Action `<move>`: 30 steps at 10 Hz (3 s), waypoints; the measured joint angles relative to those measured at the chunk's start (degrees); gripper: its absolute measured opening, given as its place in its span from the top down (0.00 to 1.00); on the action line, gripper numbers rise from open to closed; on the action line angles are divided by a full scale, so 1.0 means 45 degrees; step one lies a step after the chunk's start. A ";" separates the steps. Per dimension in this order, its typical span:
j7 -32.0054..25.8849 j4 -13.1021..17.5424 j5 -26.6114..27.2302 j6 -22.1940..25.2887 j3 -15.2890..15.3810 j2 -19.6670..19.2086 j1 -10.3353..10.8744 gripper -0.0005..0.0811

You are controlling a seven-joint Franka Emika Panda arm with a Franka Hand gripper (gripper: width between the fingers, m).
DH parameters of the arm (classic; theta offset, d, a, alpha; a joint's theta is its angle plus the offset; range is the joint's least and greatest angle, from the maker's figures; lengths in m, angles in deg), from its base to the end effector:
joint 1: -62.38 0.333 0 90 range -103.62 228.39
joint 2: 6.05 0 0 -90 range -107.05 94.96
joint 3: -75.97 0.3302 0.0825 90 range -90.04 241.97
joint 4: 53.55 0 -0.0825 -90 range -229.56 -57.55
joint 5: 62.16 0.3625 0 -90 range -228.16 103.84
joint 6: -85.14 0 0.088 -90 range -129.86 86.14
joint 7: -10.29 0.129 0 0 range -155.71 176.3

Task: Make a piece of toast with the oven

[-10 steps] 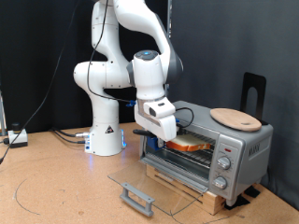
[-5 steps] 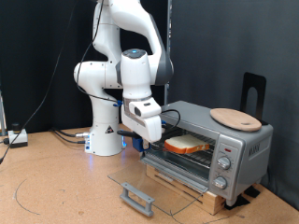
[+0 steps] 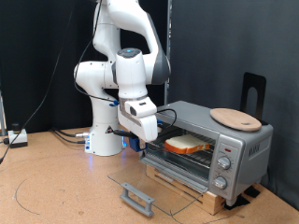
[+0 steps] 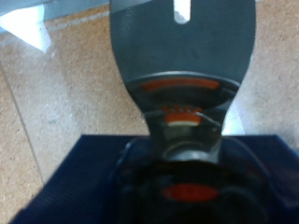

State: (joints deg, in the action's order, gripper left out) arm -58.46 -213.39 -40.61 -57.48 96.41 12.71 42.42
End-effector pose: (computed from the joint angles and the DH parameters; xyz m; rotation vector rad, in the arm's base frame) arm 0.3553 -0.0029 0.3087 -2.7558 -1.3207 -0.1324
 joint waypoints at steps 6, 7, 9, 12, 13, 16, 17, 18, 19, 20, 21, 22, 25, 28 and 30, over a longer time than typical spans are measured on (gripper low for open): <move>0.0001 -0.0139 -0.0201 0.0263 0.0065 0.0362 0.0206 0.51; 0.0001 -0.0210 -0.0774 0.0304 0.0038 0.0336 -0.0163 0.51; -0.0003 -0.0293 -0.1515 0.0515 -0.0226 0.0118 -0.0980 0.51; -0.0359 -0.0194 -0.1016 0.0453 -0.1166 -0.0259 -0.1577 0.51; -0.0358 -0.0182 -0.1059 0.0486 -0.1099 -0.0259 -0.1567 0.51; -0.2074 0.0422 0.1165 0.2560 -0.1871 0.0267 -0.1202 0.51; -0.2687 0.0599 0.1795 0.3295 -0.2173 0.0661 -0.1116 0.51; -0.3079 0.0755 0.2252 0.3916 -0.2385 0.1055 -0.1068 0.51; -0.3277 0.0918 0.2591 0.4439 -0.2512 0.1438 -0.1043 0.51; -0.3302 0.1095 0.2734 0.4945 -0.2567 0.1806 -0.1034 0.51; -0.3294 0.1286 0.2784 0.5485 -0.2585 0.2156 -0.1033 0.51; -0.3147 0.1471 0.2788 0.5896 -0.2588 0.2495 -0.1035 0.51; -0.3449 0.1463 0.2881 0.6516 -0.2599 0.2793 -0.0968 0.51; -0.4955 0.1533 0.4295 0.8336 -0.2676 0.3126 0.0026 0.51; -0.4830 0.1519 0.4972 0.8678 -0.2381 0.3459 0.0627 0.51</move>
State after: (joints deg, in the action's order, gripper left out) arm -80.19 -206.55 -18.24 -18.43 85.70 28.28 45.24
